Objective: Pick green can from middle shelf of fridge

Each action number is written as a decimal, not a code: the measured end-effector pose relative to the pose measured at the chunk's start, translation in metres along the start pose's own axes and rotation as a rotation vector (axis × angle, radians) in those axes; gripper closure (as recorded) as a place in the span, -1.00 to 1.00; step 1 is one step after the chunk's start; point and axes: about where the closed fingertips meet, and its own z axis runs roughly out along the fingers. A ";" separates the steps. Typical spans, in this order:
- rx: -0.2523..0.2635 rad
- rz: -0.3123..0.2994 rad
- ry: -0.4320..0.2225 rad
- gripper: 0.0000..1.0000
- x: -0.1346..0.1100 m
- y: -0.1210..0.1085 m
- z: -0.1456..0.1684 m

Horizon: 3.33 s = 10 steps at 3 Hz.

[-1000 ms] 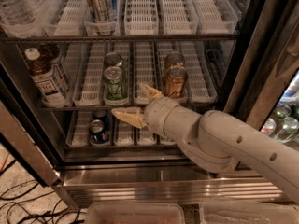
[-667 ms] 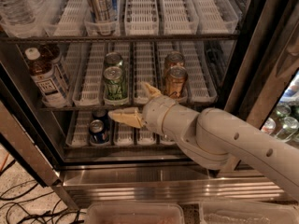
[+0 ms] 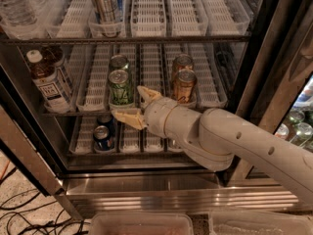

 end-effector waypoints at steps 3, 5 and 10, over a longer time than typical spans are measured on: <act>0.009 0.008 -0.031 -0.48 -0.011 -0.028 0.029; -0.007 0.028 -0.027 -0.46 -0.003 -0.024 0.046; -0.103 0.012 -0.034 -0.07 -0.005 0.005 0.083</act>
Offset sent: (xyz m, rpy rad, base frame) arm 0.0436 0.0027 0.0120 0.0339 -0.0250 -0.0183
